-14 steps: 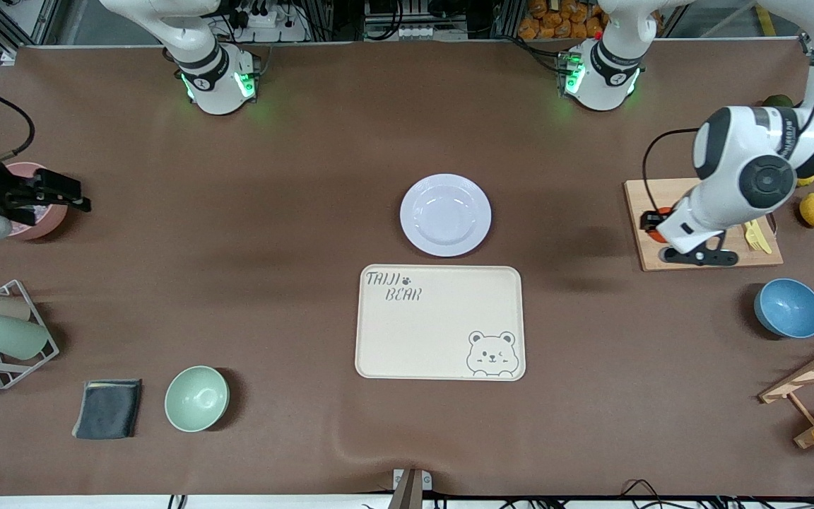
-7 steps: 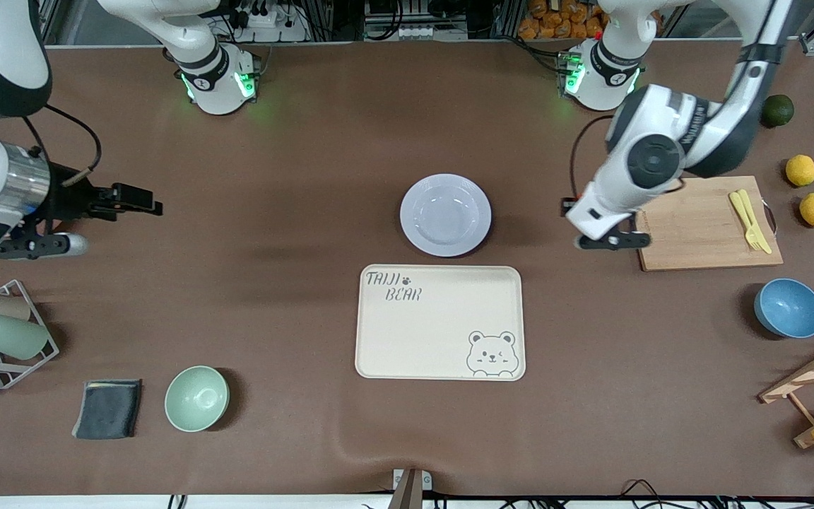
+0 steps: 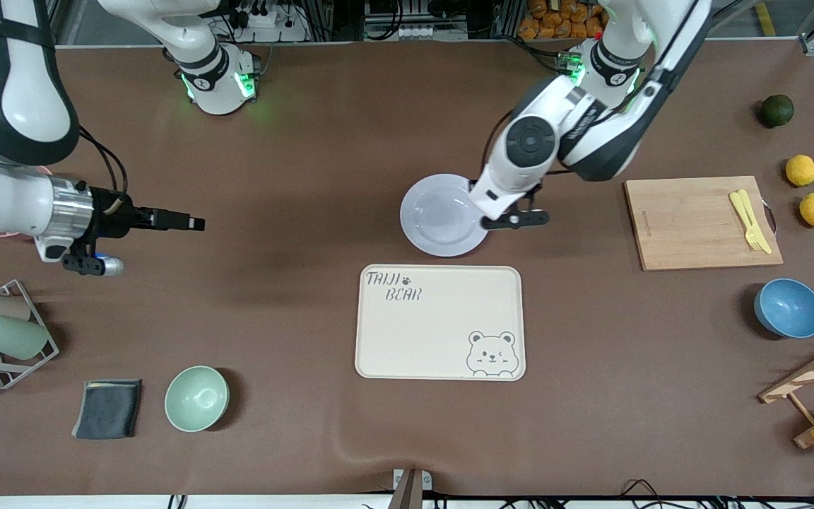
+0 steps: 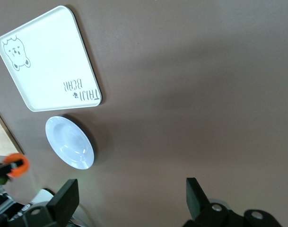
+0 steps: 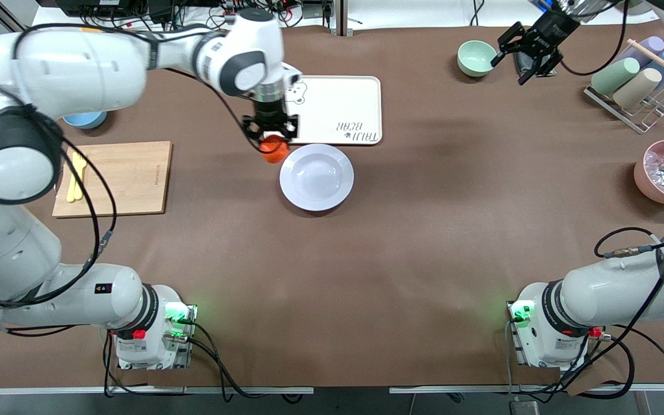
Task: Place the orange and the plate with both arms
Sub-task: 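Carry the orange to the white plate while the right gripper reaches out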
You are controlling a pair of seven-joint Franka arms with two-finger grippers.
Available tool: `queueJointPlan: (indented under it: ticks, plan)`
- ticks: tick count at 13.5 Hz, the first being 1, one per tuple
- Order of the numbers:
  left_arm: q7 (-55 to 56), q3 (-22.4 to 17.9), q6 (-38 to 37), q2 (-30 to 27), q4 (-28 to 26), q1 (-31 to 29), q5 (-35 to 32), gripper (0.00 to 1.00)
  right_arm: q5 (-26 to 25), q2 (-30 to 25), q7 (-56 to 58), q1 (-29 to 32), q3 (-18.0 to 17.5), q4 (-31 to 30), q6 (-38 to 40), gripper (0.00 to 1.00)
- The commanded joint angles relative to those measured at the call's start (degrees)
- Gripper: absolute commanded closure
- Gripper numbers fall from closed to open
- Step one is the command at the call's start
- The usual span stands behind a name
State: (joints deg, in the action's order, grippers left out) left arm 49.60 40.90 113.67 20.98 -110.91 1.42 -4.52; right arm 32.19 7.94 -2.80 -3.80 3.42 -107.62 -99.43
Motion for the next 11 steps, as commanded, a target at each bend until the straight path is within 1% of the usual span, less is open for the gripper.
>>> queueJointPlan:
  ticks: [1, 3, 5, 7, 8, 9, 10, 11]
  plan:
    - [6.55, -0.47, -0.12, 10.54, 7.98, 5.07, -3.64, 1.00, 5.93, -1.17, -0.37, -0.59, -0.25, -5.47, -4.87, 0.00]
    - [10.33, -0.47, 2.68, 14.33, 8.43, 6.75, -7.50, 1.00, 9.27, -1.09, 0.86, -2.43, -0.25, -8.20, -8.30, 0.00]
    - [13.41, -0.47, 3.66, 17.50, 8.52, 8.07, -11.46, 1.00, 14.62, -0.83, 4.97, -3.23, -0.25, -11.97, -12.17, 0.00]
    - [14.21, -0.56, 4.19, 19.17, 8.43, 8.51, -12.97, 1.00, 20.95, 0.57, 9.55, -4.46, -0.25, -14.53, -14.90, 0.00]
    - [14.21, -0.56, 4.36, 19.79, 8.43, 8.60, -13.06, 1.00, 23.07, 1.63, 10.00, -5.42, -0.25, -14.80, -15.69, 0.00]
    - [14.21, -0.56, 4.45, 19.97, 8.43, 8.86, -13.32, 1.00, 24.31, 2.16, 11.22, -6.82, -0.25, -15.42, -18.14, 0.00]
    - [14.21, -0.64, 4.45, 20.15, 8.43, 9.39, -13.24, 0.91, 25.54, 2.69, 13.06, -8.31, -0.34, -16.12, -20.51, 0.00]
    - [14.73, -1.08, 4.54, 20.24, 8.52, 10.00, -13.32, 0.39, 28.07, 3.82, 14.65, -9.89, -0.34, -16.12, -21.84, 0.00]
